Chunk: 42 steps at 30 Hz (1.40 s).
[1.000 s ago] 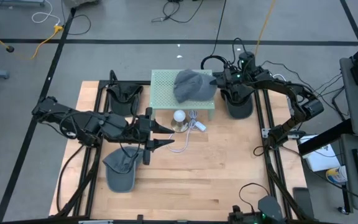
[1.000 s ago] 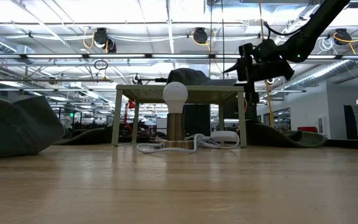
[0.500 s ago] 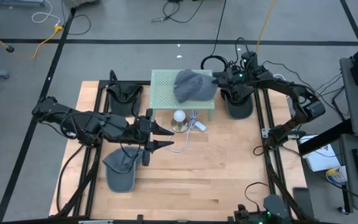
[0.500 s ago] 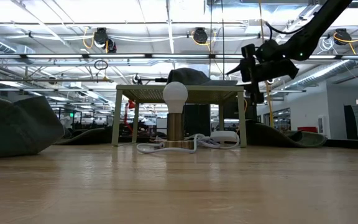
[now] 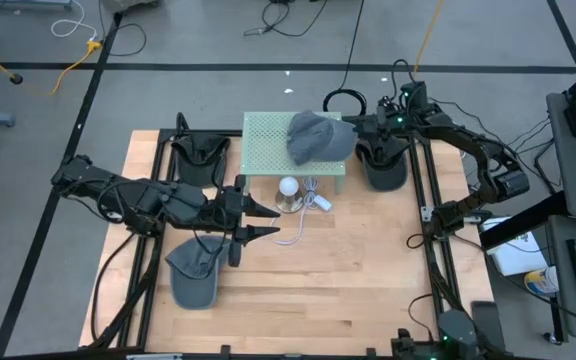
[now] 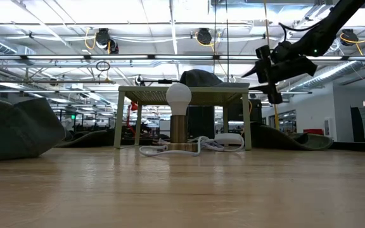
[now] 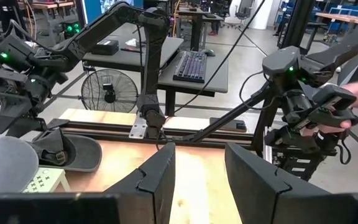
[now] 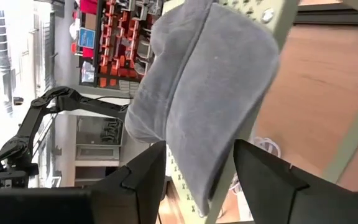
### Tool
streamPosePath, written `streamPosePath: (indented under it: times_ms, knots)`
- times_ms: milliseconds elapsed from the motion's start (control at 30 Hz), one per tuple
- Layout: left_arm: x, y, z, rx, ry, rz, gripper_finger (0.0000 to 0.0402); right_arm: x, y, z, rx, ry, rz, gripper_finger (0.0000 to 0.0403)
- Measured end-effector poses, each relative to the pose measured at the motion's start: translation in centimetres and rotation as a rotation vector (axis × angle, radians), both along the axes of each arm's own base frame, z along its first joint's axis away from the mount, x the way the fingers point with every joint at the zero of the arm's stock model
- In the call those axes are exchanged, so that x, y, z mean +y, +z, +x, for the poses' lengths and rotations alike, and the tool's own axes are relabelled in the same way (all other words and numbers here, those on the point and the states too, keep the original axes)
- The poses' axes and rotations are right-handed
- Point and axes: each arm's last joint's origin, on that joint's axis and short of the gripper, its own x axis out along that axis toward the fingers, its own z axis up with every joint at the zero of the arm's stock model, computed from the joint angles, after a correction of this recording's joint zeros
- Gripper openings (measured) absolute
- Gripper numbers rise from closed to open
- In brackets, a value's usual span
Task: Pick & Place hat
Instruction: Put the right gray cap on the shelf
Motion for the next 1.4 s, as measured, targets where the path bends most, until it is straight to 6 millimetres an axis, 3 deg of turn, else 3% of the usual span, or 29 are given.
streamPosePath:
  times_ms: [167,667,833,1067,1400]
  knots:
    - [0.19,0.0,0.06,0.0,0.006,0.002,0.0145,0.33,-0.13,0.73,0.031,-0.01,-0.005,0.0176]
    - [0.21,0.0,0.07,0.0,0.008,-0.004,0.0145,0.52,0.55,0.51,0.049,-0.061,-0.022,0.0159]
    - [0.21,0.0,0.07,0.0,0.008,-0.003,0.0145,0.55,0.61,0.5,0.05,-0.063,-0.026,0.0118]
    - [0.21,0.0,0.07,0.0,0.007,0.003,0.0145,0.52,0.67,0.52,0.05,-0.06,-0.059,0.0016]
    - [0.21,0.0,0.07,0.0,0.007,0.002,0.0145,0.11,0.47,1.15,0.002,-0.009,-0.096,0.0012]
